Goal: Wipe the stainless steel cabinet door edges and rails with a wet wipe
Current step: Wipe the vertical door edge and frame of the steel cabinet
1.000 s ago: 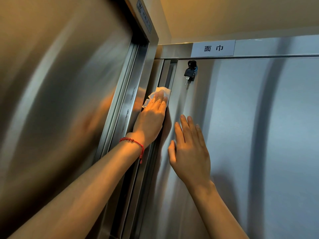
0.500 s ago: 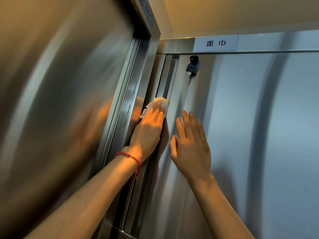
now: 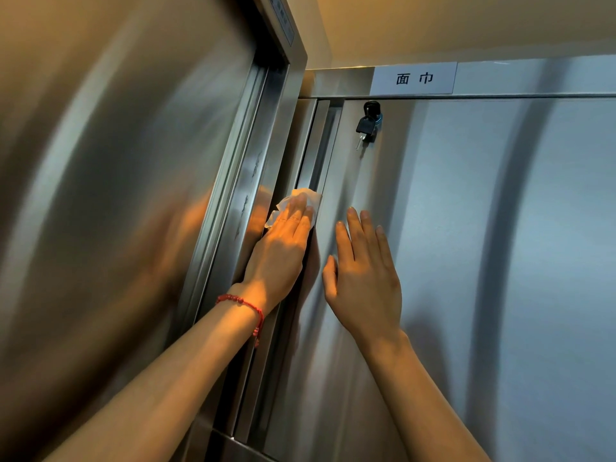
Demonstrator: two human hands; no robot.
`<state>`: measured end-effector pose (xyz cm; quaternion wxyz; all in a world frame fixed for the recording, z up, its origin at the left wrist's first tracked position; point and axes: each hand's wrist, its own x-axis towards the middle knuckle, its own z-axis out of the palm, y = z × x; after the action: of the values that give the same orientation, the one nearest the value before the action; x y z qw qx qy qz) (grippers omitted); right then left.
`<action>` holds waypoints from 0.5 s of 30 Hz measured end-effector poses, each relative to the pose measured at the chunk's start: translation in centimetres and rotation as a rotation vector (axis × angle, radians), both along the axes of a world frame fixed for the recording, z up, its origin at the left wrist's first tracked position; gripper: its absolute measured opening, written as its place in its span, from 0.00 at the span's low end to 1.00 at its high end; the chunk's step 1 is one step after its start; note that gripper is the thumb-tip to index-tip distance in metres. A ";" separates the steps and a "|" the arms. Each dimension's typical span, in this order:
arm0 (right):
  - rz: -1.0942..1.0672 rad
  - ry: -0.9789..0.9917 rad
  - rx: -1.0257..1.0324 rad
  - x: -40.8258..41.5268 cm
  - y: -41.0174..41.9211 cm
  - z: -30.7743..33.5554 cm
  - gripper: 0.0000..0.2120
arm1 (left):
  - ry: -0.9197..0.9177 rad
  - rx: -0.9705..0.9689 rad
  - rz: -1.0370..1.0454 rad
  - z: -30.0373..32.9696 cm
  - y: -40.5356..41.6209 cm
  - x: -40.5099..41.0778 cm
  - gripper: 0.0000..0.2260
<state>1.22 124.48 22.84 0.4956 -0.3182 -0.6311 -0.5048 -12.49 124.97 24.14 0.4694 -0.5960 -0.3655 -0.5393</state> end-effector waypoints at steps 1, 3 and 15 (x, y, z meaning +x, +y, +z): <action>0.000 0.000 0.001 0.0 0.0 0.0 0.22 | -0.004 0.002 -0.006 -0.1 0.0 0.0 0.23; 0.000 0.000 0.001 0.0 0.0 0.0 0.22 | -0.010 0.005 -0.009 -0.6 0.1 0.0 0.23; 0.002 0.001 0.009 0.0 0.0 0.0 0.22 | -0.011 -0.015 -0.014 -1.0 -0.2 0.0 0.22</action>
<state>1.21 124.49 22.80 0.4979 -0.3155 -0.6291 -0.5068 -12.44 124.75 23.10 0.4590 -0.5993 -0.3678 -0.5430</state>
